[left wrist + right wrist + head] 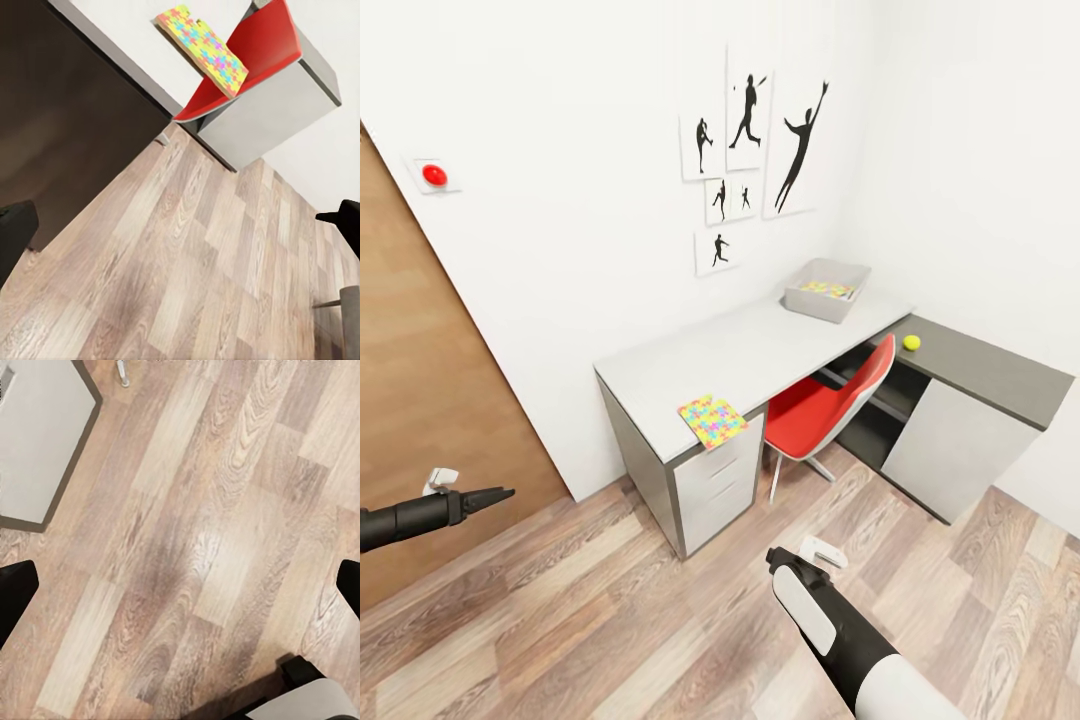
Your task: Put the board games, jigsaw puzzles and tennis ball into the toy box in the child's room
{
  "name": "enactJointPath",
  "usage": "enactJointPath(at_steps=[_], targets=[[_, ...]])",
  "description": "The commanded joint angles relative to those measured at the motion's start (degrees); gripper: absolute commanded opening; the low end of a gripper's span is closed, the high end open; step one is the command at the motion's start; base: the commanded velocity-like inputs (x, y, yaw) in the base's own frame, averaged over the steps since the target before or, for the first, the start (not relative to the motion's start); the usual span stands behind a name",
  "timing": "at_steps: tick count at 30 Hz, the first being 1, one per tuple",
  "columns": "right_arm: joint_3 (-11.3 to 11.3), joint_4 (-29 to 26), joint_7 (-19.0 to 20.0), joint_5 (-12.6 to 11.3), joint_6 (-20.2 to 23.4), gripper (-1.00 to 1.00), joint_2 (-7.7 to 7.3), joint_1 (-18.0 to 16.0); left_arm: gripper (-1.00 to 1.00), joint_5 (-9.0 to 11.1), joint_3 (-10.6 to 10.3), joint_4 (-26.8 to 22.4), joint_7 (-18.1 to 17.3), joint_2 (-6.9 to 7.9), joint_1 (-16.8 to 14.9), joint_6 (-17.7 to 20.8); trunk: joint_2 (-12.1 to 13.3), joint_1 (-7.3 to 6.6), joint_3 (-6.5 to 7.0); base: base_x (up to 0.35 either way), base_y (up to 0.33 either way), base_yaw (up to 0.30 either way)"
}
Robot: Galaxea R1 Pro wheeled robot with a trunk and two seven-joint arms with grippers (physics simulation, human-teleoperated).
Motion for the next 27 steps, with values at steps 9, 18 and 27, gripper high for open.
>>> enactJointPath(at_steps=[9, 18, 27], targets=[[0.1, -0.1, -0.4, -0.2, 0.3, 1.00, -0.10, 0.0, 1.00, 0.0, 0.0, 0.0, -0.2, 0.01, -0.1, 0.6, -0.1, 0.04, 0.23, 0.000, -0.125, 0.000], [0.2, 0.0, 3.0, 1.3, 0.3, 1.00, -0.30, -0.2, 1.00, 0.0, 0.0, 0.0, -0.2, 0.01, -0.1, 0.6, -0.1, 0.04, 0.24, 0.000, -0.170, 0.000], [0.1, 0.0, 3.7, 2.3, 0.3, 1.00, -0.14, -0.2, 1.00, 0.0, 0.0, 0.0, -0.2, 0.01, 0.0, 0.6, -0.1, 0.04, 0.24, 0.000, -0.012, 0.000]])
